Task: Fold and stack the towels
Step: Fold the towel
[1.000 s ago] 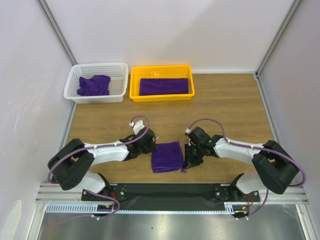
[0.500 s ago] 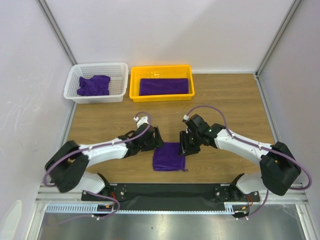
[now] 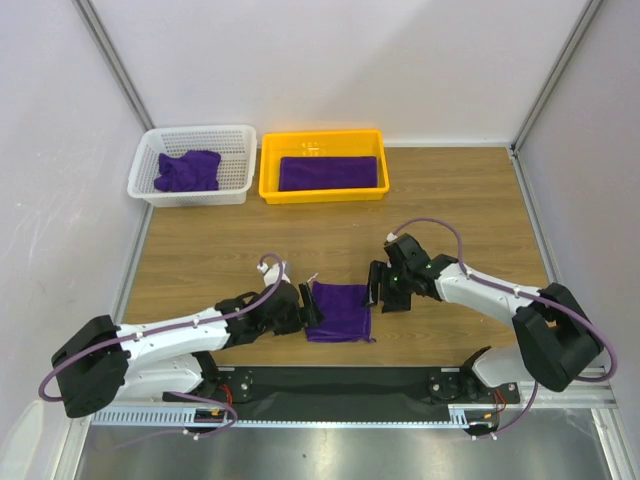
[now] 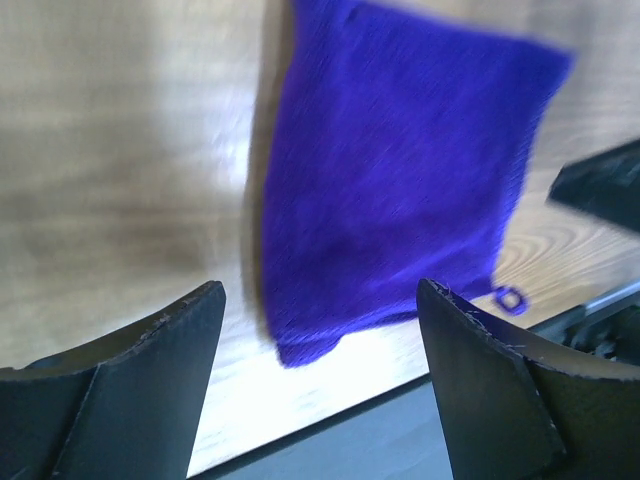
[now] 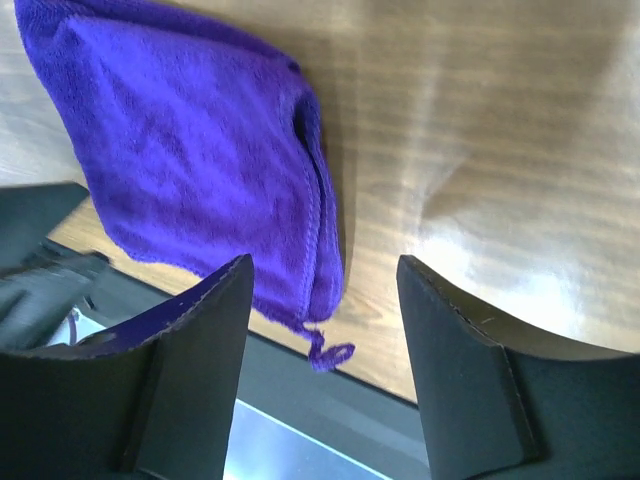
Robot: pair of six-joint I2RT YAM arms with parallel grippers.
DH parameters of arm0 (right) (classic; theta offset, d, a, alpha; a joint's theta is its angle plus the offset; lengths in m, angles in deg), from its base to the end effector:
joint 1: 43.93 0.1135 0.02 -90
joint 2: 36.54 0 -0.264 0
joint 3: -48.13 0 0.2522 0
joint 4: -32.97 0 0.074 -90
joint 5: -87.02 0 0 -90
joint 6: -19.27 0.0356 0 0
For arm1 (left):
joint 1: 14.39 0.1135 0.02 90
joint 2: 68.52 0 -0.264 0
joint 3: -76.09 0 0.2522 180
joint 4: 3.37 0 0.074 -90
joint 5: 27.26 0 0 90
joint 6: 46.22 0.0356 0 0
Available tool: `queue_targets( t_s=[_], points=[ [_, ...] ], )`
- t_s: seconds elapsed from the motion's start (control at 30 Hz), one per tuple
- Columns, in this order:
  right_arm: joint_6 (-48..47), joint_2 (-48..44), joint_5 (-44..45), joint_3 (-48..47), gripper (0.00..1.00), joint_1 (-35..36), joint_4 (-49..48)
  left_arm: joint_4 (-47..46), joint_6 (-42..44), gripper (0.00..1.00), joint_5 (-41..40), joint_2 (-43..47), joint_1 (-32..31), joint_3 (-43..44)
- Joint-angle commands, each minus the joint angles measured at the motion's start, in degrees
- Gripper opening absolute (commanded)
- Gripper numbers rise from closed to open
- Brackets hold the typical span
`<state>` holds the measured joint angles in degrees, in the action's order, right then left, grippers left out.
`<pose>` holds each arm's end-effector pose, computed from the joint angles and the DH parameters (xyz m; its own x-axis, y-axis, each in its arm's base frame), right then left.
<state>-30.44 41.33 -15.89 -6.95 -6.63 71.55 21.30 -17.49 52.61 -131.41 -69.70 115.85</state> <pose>0.1933 0.1573 0.1785 -0.9696 0.0537 -0.2387 -0.0640 0.8859 0.4594 0.1217 -0.1649 0.1686 -0.8535 -0.2837 -0.4371 -0.0130 0.8501 -0.5264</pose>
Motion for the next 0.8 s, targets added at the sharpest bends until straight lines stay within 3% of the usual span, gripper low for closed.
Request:
queue_targets(
  t_s=[0.0,0.2,0.47,0.6,0.7,0.77],
  points=[
    [-2.0,1.9,0.4,-0.6,0.64,-0.2,-7.8,-2.7,-5.5,0.83,-0.9,-0.3,-2.3,-1.9],
    [-7.9,6.8,-1.6,-2.0,0.62,-1.2,-12.6,-6.2,-8.5,0.82,-0.8,-1.3,-5.1,-4.5],
    [-8.6,13.2,-2.9,-2.7,0.59,-1.3,-16.2,-7.2,-12.2,0.74,-1.2,-0.9,-7.8,-6.6],
    [-5.8,11.2,-2.0,-0.9,0.52,-0.5,-16.6,-5.0,-14.3,0.46,-2.3,-2.1,-7.8,-7.0],
    [-3.6,7.0,0.4,2.3,0.46,-0.2,-15.0,-1.1,-13.2,0.34,-5.7,-2.3,-7.0,-5.4],
    [-2.1,4.7,1.6,4.0,0.42,-0.2,-14.5,-1.0,-8.0,0.28,-6.0,-2.1,-4.4,-4.7]
  ],
)
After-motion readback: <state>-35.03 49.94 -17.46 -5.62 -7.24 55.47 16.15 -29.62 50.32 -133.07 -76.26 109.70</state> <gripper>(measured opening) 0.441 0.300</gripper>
